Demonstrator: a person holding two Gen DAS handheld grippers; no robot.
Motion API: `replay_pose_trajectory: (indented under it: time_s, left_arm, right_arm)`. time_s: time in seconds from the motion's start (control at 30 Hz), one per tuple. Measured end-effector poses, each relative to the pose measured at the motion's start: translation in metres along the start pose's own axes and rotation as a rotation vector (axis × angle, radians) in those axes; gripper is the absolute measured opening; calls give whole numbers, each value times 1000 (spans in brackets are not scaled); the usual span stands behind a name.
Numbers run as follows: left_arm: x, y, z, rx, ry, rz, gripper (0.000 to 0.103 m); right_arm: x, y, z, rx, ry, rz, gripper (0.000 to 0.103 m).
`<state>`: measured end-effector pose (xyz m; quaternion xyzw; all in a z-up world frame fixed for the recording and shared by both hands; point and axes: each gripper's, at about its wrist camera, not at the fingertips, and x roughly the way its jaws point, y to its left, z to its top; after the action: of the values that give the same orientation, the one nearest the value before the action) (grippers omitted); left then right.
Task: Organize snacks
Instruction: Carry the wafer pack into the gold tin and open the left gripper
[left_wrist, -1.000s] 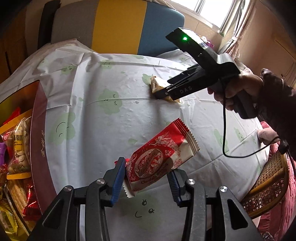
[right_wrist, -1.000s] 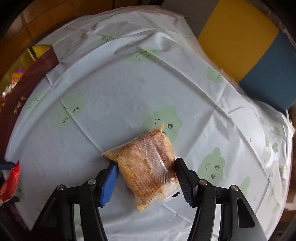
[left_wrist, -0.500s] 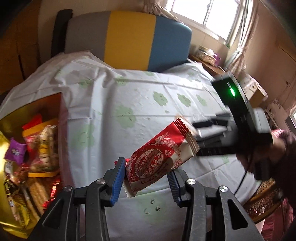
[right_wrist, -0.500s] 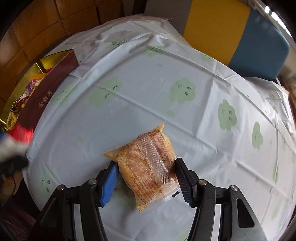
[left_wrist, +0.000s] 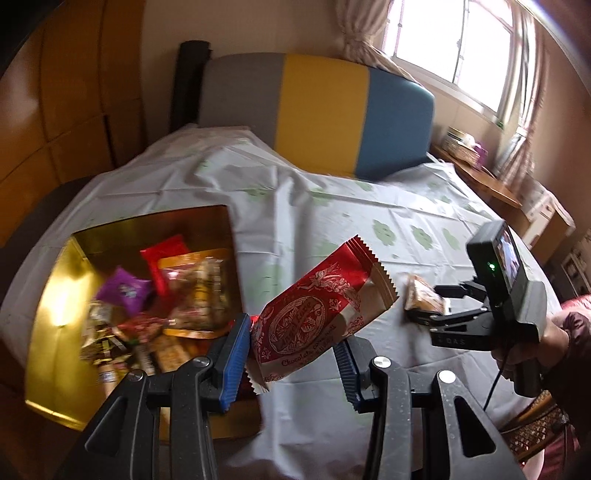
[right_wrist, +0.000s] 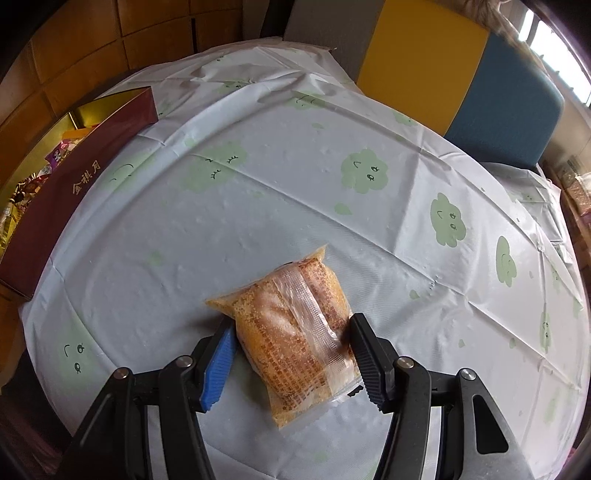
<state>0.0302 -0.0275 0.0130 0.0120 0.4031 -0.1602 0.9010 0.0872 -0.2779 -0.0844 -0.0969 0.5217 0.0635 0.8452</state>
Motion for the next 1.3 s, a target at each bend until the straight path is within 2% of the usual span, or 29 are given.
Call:
replay_pose_trajectory:
  time_s: [0.3,1.0,1.13,1.3]
  left_arm:
    - [-15,22,-6,-45,-21,66,45]
    - [-14,54,-18,-125,2,110,45]
    - [-20,83,-17,-209,-9,112,45]
    - [-48,150,-14,-395,-78,163,45]
  right_arm:
    - [-1,1,-1,-10,-9,-10,61]
    - [1,5,-1,-37,-29,-29,61]
    - [1,5,-1,-36,-28,-29,61]
    - [1,6,-1,-39,-28,-30,61]
